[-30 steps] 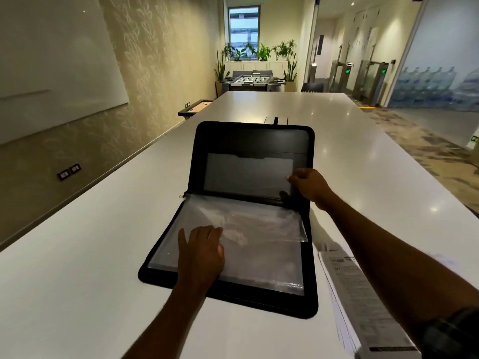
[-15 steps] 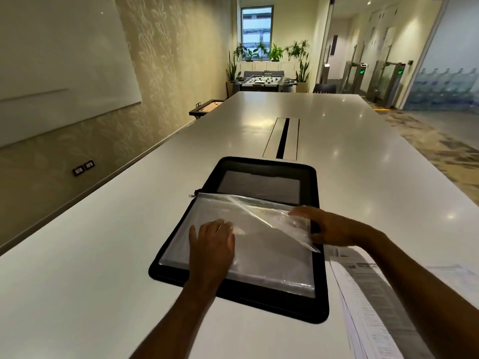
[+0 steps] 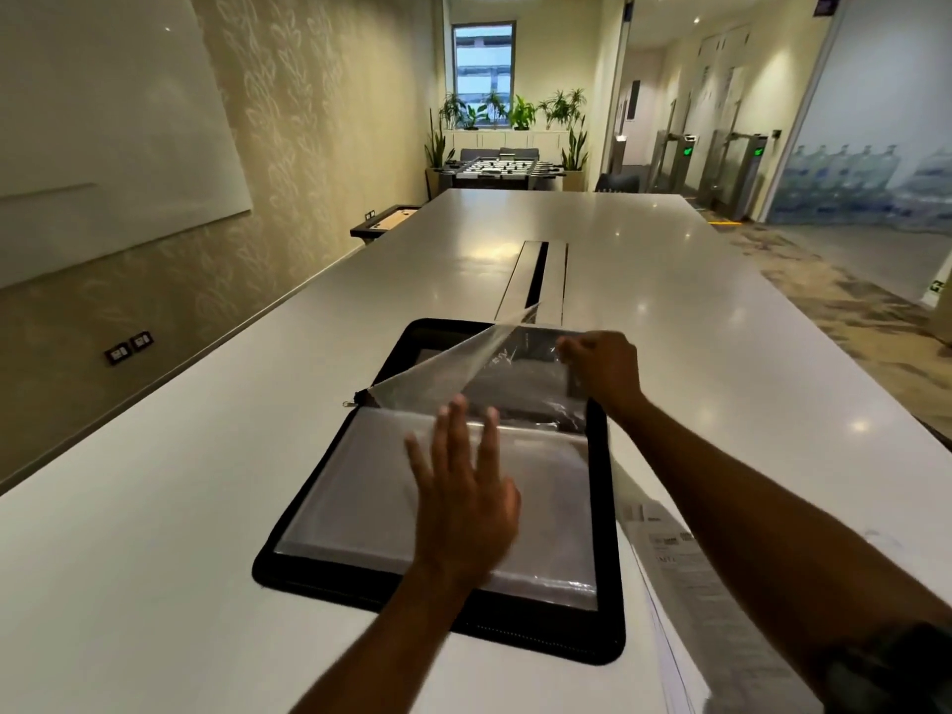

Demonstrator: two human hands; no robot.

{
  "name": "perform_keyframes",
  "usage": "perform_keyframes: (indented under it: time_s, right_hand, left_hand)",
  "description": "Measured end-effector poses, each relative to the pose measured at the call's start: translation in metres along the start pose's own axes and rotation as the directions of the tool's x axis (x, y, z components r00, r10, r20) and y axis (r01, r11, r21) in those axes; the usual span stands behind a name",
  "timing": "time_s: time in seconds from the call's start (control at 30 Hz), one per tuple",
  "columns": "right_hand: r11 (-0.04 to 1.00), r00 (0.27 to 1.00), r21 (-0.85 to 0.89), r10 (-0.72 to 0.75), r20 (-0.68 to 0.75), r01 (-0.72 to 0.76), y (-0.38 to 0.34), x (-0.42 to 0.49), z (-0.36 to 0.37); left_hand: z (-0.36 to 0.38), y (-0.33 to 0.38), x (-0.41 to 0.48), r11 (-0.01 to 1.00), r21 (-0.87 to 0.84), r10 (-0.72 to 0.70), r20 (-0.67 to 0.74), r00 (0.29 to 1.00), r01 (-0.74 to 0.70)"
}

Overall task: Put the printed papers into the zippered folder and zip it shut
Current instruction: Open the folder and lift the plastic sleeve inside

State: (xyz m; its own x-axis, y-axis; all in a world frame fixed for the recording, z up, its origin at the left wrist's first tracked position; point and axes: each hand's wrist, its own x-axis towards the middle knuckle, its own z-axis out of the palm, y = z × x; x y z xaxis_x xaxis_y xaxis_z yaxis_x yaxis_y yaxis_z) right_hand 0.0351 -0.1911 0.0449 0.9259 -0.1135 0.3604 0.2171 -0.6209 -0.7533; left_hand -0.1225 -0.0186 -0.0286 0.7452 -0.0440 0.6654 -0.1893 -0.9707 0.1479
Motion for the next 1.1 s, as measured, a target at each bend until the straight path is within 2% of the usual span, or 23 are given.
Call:
perform_keyframes:
  time_s: [0.07, 0.13, 0.27, 0.37, 0.43, 0.53, 0.63, 0.67, 0.7, 0.77, 0.83, 0.87, 0.9, 0.93, 1.0, 1.1]
  right_hand:
    - [0.995, 0.995, -0.006, 0.1, -0.001, -0.1, 0.002, 0.028, 0.006]
    - [0.983, 0.986, -0.078, 0.168, 0.001, -0.167, 0.01, 0.05, 0.013]
    - [0.949, 0.95, -0.06, 0.308, -0.046, -0.311, 0.025, 0.07, 0.028]
    - [0.904, 0.91, -0.137, 0.386, -0.15, -0.406, 0.022, 0.057, 0.041]
    - [0.893, 0.903, -0.18, 0.374, -0.21, -0.412, 0.016, 0.038, 0.043]
    - [0.93, 0.93, -0.103, 0.337, -0.146, -0.353, 0.014, 0.003, 0.03]
    - [0.943, 0.942, 0.049, 0.332, -0.055, -0.329, 0.015, -0.036, -0.002]
    - [0.907, 0.919, 0.157, 0.395, -0.001, -0.39, 0.015, -0.049, -0.012]
    - [0.827, 0.871, 0.276, 0.481, 0.101, -0.489, 0.016, -0.061, -0.021]
    - [0.565, 0.7, 0.413, 0.57, 0.43, -0.714, 0.02, -0.083, -0.031]
    - [0.356, 0.499, 0.354, 0.53, 0.685, -0.865, 0.024, -0.096, -0.031]
    - [0.289, 0.426, 0.318, 0.507, 0.749, -0.903, 0.026, -0.097, -0.029]
    - [0.234, 0.385, 0.307, 0.488, 0.784, -0.922, 0.028, -0.096, -0.025]
    - [0.19, 0.376, 0.324, 0.476, 0.795, -0.927, 0.03, -0.092, -0.022]
    - [0.132, 0.409, 0.395, 0.466, 0.785, -0.909, 0.03, -0.078, -0.019]
    - [0.11, 0.476, 0.485, 0.467, 0.745, -0.868, 0.032, -0.056, -0.017]
  left_hand:
    - [0.012, 0.012, -0.018, 0.993, -0.039, 0.116, 0.13, 0.985, -0.111]
    - [0.022, 0.013, -0.027, 0.989, -0.036, 0.149, 0.296, 0.943, -0.145]
    - [0.036, 0.003, -0.027, 0.994, -0.107, 0.039, 0.532, 0.846, 0.022]
    - [0.044, 0.002, -0.027, 0.991, -0.131, 0.052, 0.595, 0.802, 0.033]
    - [0.046, 0.002, -0.026, 0.99, -0.136, 0.048, 0.623, 0.781, 0.047]
    - [0.045, 0.004, -0.023, 0.99, -0.126, 0.031, 0.622, 0.783, 0.061]
    - [0.038, 0.007, -0.018, 0.982, -0.159, 0.007, 0.566, 0.824, 0.101]
    - [0.036, 0.008, -0.015, 0.978, -0.172, -0.004, 0.545, 0.838, 0.116]
    - [0.032, 0.009, -0.012, 0.974, -0.187, -0.012, 0.526, 0.851, 0.129]
    - [0.027, 0.009, -0.005, 0.966, -0.215, -0.022, 0.494, 0.869, 0.146]
    - [0.022, 0.01, 0.003, 0.964, -0.225, -0.02, 0.464, 0.885, 0.14]
    - [0.02, 0.011, 0.008, 0.965, -0.227, -0.014, 0.452, 0.892, 0.13]
    - [0.018, 0.013, 0.012, 0.968, -0.223, -0.006, 0.445, 0.895, 0.118]
    - [0.017, 0.014, 0.015, 0.972, -0.214, 0.004, 0.442, 0.897, 0.101]
    - [0.014, 0.016, 0.017, 0.978, -0.195, 0.023, 0.441, 0.897, 0.07]
    - [0.011, 0.022, 0.014, 0.981, -0.191, 0.048, 0.445, 0.894, 0.042]
